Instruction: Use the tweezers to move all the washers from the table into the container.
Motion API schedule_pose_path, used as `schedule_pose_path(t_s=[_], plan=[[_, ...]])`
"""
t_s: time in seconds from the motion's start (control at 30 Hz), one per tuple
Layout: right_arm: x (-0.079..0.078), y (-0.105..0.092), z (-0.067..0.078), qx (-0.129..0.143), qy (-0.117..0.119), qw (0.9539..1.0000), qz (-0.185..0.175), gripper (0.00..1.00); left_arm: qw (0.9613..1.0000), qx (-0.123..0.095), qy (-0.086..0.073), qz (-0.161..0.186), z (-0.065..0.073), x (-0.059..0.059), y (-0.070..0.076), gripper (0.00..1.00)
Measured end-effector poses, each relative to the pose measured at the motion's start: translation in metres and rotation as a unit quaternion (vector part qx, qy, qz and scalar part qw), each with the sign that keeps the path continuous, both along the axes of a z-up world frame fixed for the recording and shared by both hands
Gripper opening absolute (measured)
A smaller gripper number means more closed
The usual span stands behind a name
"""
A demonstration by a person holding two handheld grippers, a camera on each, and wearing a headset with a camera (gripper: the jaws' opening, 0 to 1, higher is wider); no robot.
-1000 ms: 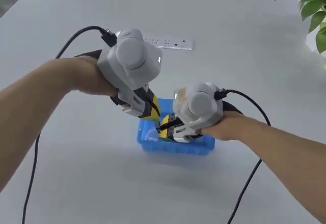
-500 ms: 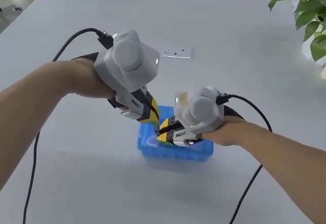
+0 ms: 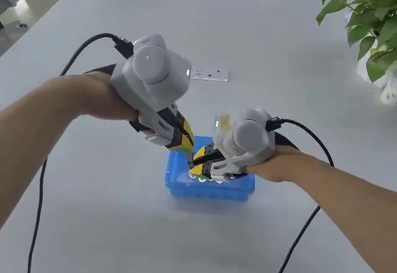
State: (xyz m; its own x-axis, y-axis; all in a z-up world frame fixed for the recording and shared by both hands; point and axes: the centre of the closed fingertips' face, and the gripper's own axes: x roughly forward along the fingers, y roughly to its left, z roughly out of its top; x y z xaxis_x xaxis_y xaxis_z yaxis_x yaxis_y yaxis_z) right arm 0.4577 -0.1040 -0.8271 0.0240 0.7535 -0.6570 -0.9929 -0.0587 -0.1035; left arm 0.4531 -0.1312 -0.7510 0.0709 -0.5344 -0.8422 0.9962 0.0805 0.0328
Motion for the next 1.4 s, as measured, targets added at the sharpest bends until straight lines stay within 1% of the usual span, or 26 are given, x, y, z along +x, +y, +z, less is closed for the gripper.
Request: schedule_pose_path(t_s=[0.23, 0.3, 0.37, 0.43, 0.57, 0.63, 0.7, 0.87, 0.93, 1.07, 1.13, 1.2, 1.4], plan=[[-0.008, -0.008, 0.012, 0.016, -0.002, 0.9998, -0.01, 0.13, 1.0, -0.008, 0.001, -0.004, 0.006, -0.008, -0.006, 0.06], [-0.011, -0.011, 0.016, 0.024, -0.002, 0.9996, -0.017, 0.13, 0.9999, -0.011, 0.002, -0.005, 0.007, -0.011, -0.008, 0.06], [-0.013, -0.013, 0.018, 0.028, -0.011, 0.9993, -0.021, 0.13, 0.9999, -0.01, 0.003, -0.006, 0.007, -0.013, -0.008, 0.06], [-0.017, -0.014, 0.022, 0.039, -0.004, 0.9988, -0.028, 0.13, 0.9999, -0.013, 0.005, -0.007, 0.008, -0.016, -0.01, 0.06], [-0.022, -0.017, 0.029, 0.052, -0.006, 0.998, -0.035, 0.13, 0.9998, -0.016, 0.005, -0.01, 0.011, -0.023, -0.012, 0.06], [-0.025, -0.018, 0.032, 0.054, -0.008, 0.9979, -0.035, 0.13, 0.9997, -0.02, 0.005, -0.01, 0.013, -0.025, -0.012, 0.06], [-0.027, -0.017, 0.035, 0.062, -0.006, 0.9975, -0.034, 0.12, 0.9997, -0.022, 0.005, -0.009, 0.015, -0.027, -0.012, 0.06], [-0.03, -0.016, 0.04, 0.067, -0.008, 0.9972, -0.032, 0.12, 0.9995, -0.029, 0.004, -0.007, 0.02, -0.031, -0.013, 0.06], [-0.032, -0.016, 0.041, 0.067, -0.01, 0.9973, -0.03, 0.11, 0.9995, -0.031, 0.003, -0.007, 0.021, -0.032, -0.013, 0.06], [-0.036, -0.017, 0.044, 0.074, -0.005, 0.9967, -0.032, 0.1, 0.9991, -0.041, 0.005, -0.004, 0.024, -0.035, -0.014, 0.06], [-0.037, -0.017, 0.044, 0.074, -0.005, 0.9966, -0.034, 0.1, 0.9991, -0.043, 0.004, -0.003, 0.024, -0.036, -0.014, 0.06], [-0.04, -0.019, 0.044, 0.074, -0.001, 0.9966, -0.035, 0.09, 0.9989, -0.045, 0.006, -0.003, 0.024, -0.039, -0.015, 0.06], [-0.05, -0.025, 0.042, 0.07, 0.001, 0.9969, -0.037, 0.08, 0.9985, -0.054, 0.009, -0.005, 0.021, -0.048, -0.018, 0.06]])
